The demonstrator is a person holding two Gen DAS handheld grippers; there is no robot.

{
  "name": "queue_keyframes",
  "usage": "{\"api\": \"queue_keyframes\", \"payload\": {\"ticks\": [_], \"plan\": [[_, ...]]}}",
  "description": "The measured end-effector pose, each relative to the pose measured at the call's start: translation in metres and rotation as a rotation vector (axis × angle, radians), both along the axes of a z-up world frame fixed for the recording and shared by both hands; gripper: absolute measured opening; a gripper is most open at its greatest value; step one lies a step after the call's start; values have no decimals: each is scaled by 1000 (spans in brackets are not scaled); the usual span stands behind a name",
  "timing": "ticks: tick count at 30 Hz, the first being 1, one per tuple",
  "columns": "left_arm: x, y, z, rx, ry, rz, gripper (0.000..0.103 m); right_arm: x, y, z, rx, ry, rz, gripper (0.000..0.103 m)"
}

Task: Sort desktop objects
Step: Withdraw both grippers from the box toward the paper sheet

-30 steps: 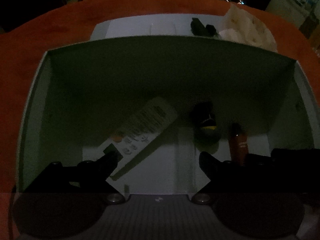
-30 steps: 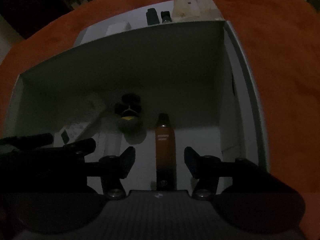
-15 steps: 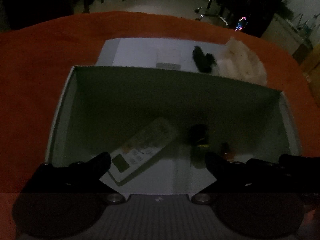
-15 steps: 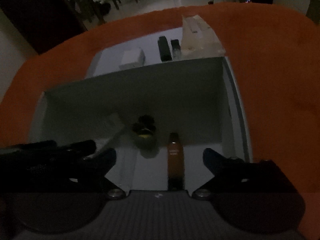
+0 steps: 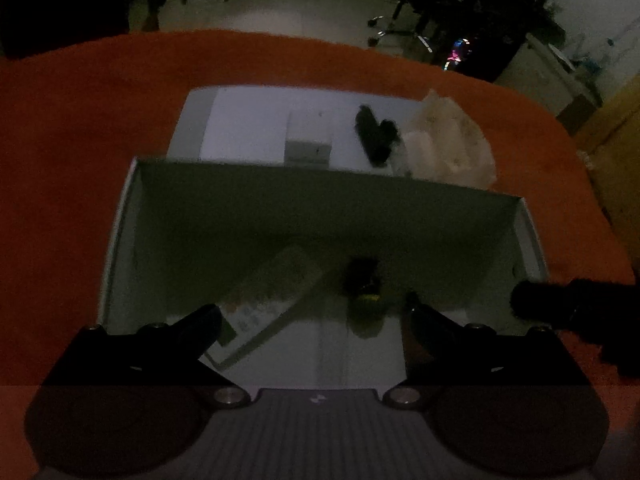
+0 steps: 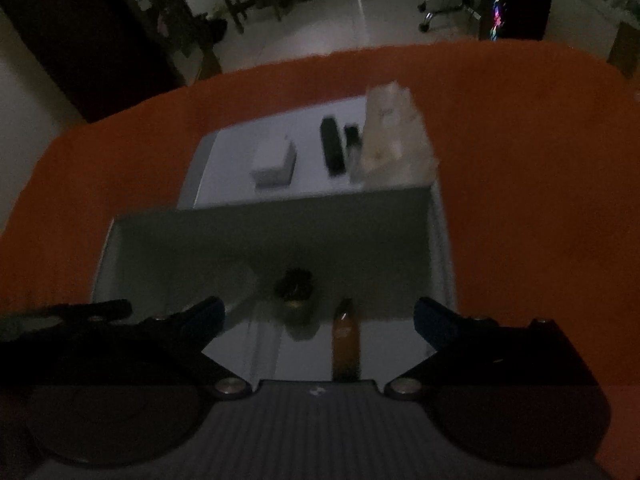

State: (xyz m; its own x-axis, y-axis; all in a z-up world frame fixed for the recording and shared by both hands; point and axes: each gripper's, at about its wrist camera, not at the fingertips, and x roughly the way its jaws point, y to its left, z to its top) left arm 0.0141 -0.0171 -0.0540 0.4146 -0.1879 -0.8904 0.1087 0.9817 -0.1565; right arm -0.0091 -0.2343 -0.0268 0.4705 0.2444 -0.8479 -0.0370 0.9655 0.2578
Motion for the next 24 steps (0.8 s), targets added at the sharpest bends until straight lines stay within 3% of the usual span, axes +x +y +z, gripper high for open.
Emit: {"api": "queue_keyframes", "payload": {"ticks": [7, 10, 15, 19, 24], "plan": [[24, 2, 21, 15, -18, 1, 103, 28, -14, 28, 1, -44, -34, 103], [39, 5, 23, -4, -11, 4, 103, 42, -16, 29, 19, -33, -36, 103], [63, 12, 20, -29, 13, 30, 103, 71, -22, 25, 139, 2, -41, 103], [84, 21, 19, -59, 22, 77, 103, 92, -19, 31, 143, -30, -21, 102], [111, 28, 14, -88, 47, 119, 103, 124, -12, 29, 170, -6, 11, 101]]}}
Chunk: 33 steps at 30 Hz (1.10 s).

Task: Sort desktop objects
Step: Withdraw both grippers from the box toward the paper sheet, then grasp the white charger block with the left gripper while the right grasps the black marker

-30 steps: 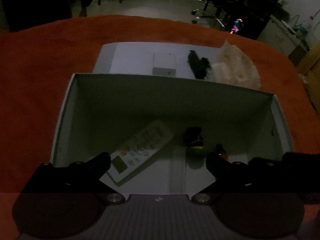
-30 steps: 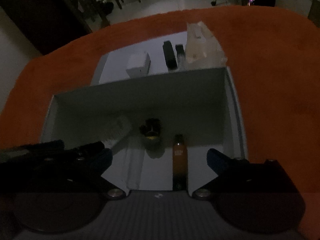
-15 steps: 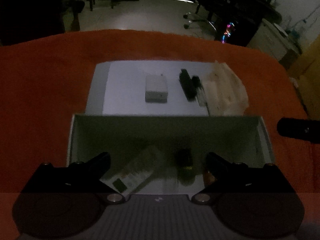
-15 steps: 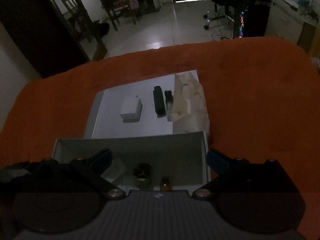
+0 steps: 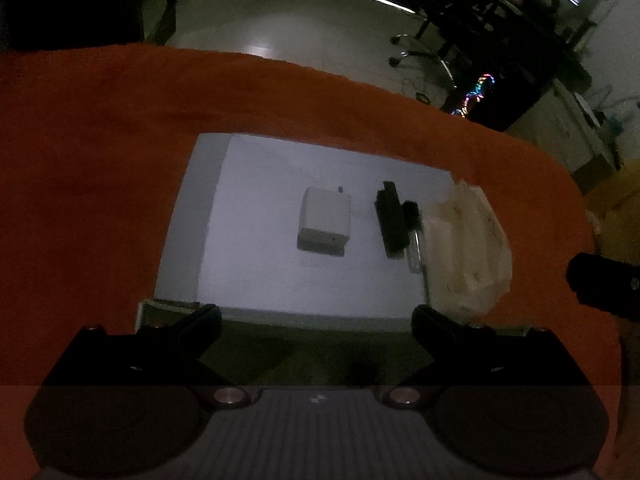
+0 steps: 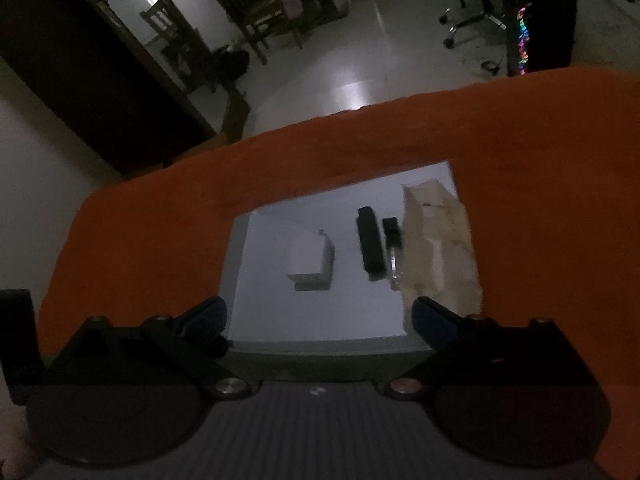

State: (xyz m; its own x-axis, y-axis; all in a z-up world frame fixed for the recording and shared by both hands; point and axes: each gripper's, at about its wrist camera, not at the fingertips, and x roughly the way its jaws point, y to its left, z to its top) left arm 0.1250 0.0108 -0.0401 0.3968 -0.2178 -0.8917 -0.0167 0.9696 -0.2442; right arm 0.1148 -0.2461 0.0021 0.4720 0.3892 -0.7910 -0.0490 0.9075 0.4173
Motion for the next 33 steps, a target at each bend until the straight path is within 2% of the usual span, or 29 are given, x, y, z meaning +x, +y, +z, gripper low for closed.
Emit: {"api": "queue_keyframes", "payload": {"ticks": [7, 11, 14, 19, 22, 26, 33], "plan": [[42, -6, -13, 42, 18, -10, 103, 49, 12, -20, -27, 28, 32, 99], [67, -10, -24, 68, 27, -2, 103, 67, 20, -27, -40, -2, 23, 99], [82, -13, -36, 83, 17, -1, 103, 83, 25, -36, -27, 18, 4, 93], [105, -10, -51, 39, 12, 22, 103, 107, 32, -62, -77, 44, 9, 74], [114, -15, -60, 75, 21, 2, 102, 118, 36, -83, -123, 63, 35, 68], [125, -24, -73, 150, 44, -36, 101, 124, 34, -109, -133, 101, 38, 67], [138, -32, -92, 178, 55, -68, 89, 135, 35, -138, -149, 135, 61, 57]]}}
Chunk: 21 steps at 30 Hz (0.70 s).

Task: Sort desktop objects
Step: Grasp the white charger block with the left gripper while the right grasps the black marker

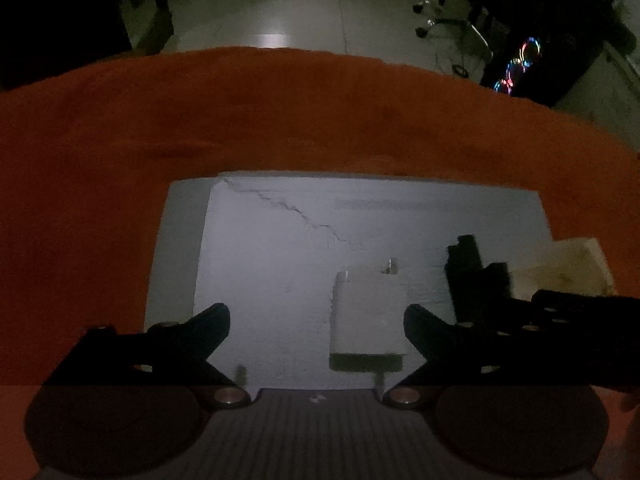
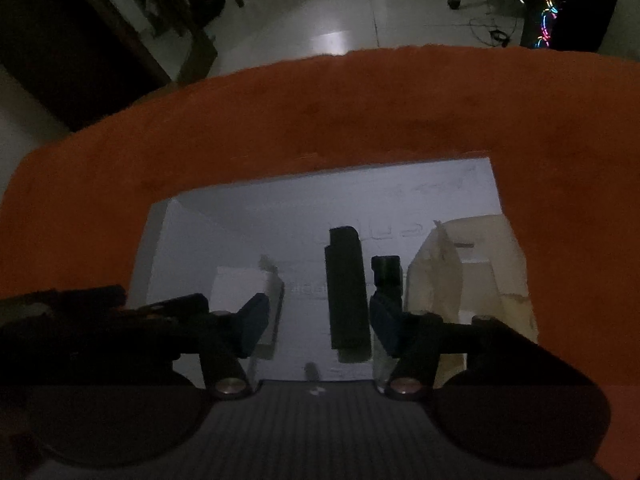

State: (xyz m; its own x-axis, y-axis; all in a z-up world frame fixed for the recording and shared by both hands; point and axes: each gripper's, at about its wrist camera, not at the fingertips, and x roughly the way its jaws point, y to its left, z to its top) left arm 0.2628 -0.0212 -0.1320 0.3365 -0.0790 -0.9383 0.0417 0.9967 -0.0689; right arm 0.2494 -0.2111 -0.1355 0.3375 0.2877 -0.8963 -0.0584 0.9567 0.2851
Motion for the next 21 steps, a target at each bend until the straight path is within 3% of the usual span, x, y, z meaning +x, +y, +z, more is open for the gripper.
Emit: {"api": "queue_keyframes", "payload": {"ticks": [7, 13, 18, 21], "plan": [[10, 2, -20, -57, 28, 50, 81, 5, 1, -23, -3, 51, 23, 41], [11, -4, -33, -59, 38, 32, 78, 7, 2, -36, -40, 78, 44, 37], [11, -9, -37, -124, 36, 41, 78, 5, 6, -44, -90, 72, 63, 36], [9, -16, -37, -123, 24, 42, 78, 3, 9, -45, -120, 61, 75, 30]]}}
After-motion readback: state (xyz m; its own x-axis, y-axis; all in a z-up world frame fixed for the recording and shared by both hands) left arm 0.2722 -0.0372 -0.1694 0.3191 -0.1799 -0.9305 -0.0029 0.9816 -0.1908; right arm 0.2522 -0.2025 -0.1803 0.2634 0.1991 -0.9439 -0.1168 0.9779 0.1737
